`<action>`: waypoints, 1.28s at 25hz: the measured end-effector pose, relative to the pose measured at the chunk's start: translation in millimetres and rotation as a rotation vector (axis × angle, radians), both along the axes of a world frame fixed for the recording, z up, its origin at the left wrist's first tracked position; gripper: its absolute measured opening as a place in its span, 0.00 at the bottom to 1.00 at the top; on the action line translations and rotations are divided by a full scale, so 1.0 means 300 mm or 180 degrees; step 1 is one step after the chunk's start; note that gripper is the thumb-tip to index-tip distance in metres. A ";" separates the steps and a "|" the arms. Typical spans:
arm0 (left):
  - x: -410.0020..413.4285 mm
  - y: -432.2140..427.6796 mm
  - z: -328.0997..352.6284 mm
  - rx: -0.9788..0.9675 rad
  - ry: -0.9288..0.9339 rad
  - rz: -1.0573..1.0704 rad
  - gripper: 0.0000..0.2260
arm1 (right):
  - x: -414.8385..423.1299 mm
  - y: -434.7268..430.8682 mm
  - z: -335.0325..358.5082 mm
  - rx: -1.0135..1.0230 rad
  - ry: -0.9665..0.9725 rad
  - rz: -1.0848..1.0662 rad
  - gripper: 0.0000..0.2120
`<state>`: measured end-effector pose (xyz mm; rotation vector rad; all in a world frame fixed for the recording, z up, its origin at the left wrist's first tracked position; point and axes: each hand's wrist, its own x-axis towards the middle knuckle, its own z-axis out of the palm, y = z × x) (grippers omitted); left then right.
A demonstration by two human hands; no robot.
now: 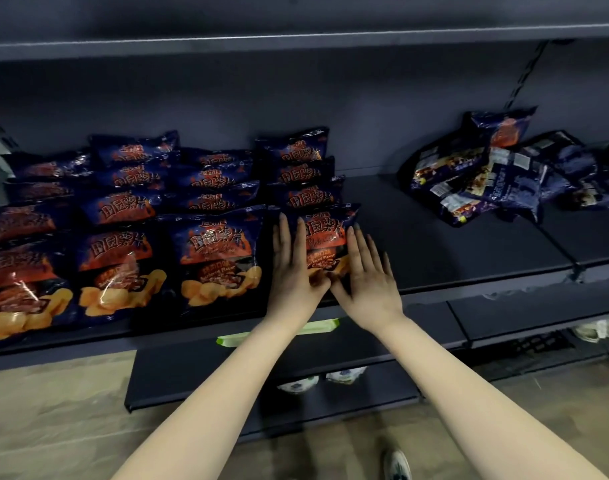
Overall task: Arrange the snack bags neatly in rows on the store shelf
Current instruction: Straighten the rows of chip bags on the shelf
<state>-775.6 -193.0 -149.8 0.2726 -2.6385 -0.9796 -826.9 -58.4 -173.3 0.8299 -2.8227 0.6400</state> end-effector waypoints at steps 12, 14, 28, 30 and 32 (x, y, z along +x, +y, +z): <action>0.001 -0.009 -0.003 -0.0105 0.0034 -0.0069 0.45 | -0.001 -0.008 -0.011 -0.0100 0.0007 -0.0089 0.37; 0.002 0.002 0.001 -0.0322 -0.0005 0.0038 0.45 | 0.002 -0.004 -0.009 -0.0144 -0.0072 -0.0060 0.37; -0.181 0.261 0.138 -0.0766 0.0875 -0.0118 0.39 | -0.142 0.238 0.116 -0.2048 -0.0444 0.0280 0.29; -0.235 0.329 0.138 -0.0768 0.0860 -0.0187 0.39 | -0.193 0.314 0.131 -0.2059 -0.0351 0.0141 0.28; -0.287 0.399 0.137 -0.0780 0.0845 -0.0269 0.39 | -0.243 0.388 0.133 -0.2075 -0.0212 0.0079 0.28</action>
